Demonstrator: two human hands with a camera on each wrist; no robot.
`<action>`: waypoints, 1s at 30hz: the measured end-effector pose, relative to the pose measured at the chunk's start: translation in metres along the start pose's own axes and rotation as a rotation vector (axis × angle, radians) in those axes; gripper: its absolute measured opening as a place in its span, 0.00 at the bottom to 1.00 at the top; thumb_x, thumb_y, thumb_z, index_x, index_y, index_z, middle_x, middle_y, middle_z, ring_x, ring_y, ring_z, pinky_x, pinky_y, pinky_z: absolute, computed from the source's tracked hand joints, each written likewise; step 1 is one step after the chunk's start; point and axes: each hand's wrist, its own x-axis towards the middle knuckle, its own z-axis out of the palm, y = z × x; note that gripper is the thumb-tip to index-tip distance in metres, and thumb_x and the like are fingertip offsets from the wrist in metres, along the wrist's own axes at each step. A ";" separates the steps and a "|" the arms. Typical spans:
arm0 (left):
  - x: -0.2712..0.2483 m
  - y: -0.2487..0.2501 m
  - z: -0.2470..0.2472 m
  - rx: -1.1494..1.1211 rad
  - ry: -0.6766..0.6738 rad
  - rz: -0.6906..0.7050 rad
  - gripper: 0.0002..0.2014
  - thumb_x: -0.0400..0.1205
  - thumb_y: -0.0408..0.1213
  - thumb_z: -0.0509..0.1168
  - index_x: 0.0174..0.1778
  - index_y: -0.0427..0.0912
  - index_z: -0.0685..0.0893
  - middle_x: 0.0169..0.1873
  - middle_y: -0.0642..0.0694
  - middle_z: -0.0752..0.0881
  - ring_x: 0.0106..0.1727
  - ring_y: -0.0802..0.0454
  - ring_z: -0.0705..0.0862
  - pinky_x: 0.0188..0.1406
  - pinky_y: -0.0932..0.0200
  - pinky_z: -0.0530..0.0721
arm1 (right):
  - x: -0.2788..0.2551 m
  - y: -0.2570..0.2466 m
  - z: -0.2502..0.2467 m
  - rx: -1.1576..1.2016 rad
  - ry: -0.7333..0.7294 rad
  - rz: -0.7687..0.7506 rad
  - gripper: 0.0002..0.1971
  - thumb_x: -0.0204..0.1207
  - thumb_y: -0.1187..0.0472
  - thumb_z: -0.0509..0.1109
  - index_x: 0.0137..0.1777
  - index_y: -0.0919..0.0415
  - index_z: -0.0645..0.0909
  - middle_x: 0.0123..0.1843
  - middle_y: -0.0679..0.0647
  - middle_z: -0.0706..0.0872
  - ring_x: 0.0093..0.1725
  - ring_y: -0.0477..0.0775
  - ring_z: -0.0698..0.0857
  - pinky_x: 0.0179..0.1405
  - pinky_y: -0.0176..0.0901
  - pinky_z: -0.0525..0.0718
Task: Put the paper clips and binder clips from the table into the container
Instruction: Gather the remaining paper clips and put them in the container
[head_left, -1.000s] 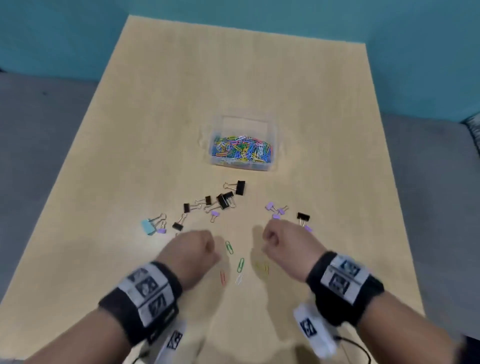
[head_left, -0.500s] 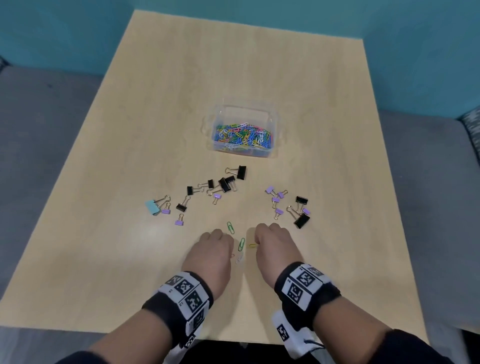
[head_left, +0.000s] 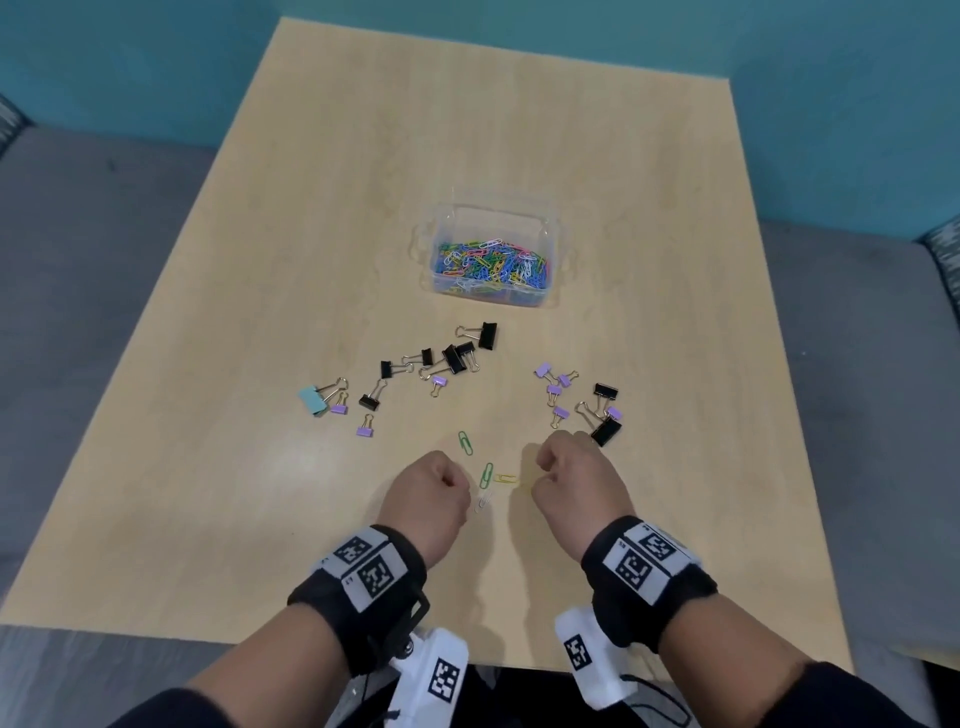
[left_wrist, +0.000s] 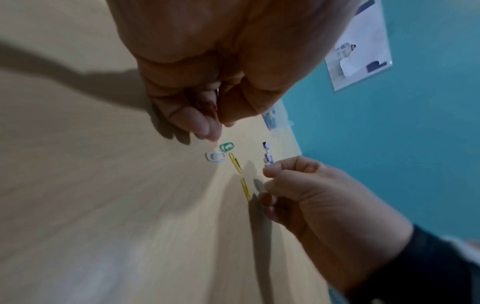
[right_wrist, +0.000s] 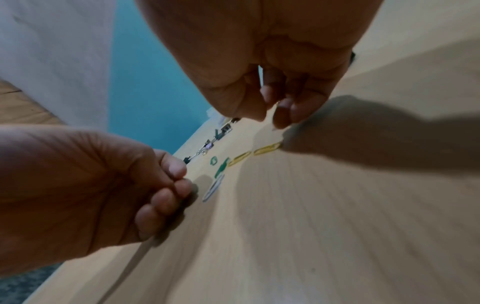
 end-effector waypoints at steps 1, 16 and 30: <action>0.000 0.002 0.001 0.130 -0.007 0.048 0.06 0.73 0.32 0.61 0.32 0.46 0.75 0.33 0.52 0.84 0.31 0.52 0.81 0.32 0.52 0.81 | -0.001 0.002 0.000 -0.037 -0.006 0.009 0.05 0.72 0.64 0.65 0.46 0.56 0.75 0.47 0.50 0.74 0.42 0.54 0.77 0.38 0.45 0.77; -0.002 -0.003 0.020 0.907 -0.040 0.426 0.08 0.75 0.29 0.57 0.36 0.46 0.67 0.38 0.51 0.71 0.44 0.46 0.77 0.36 0.59 0.64 | -0.003 -0.001 0.009 -0.305 -0.086 -0.195 0.11 0.74 0.71 0.56 0.41 0.54 0.62 0.36 0.45 0.63 0.45 0.54 0.67 0.39 0.43 0.62; 0.027 0.021 -0.039 -0.715 -0.204 -0.160 0.11 0.75 0.15 0.54 0.38 0.32 0.78 0.29 0.37 0.81 0.26 0.46 0.78 0.25 0.57 0.81 | 0.007 -0.008 -0.018 0.538 -0.231 0.190 0.07 0.71 0.65 0.65 0.36 0.52 0.78 0.34 0.45 0.82 0.30 0.47 0.77 0.27 0.36 0.73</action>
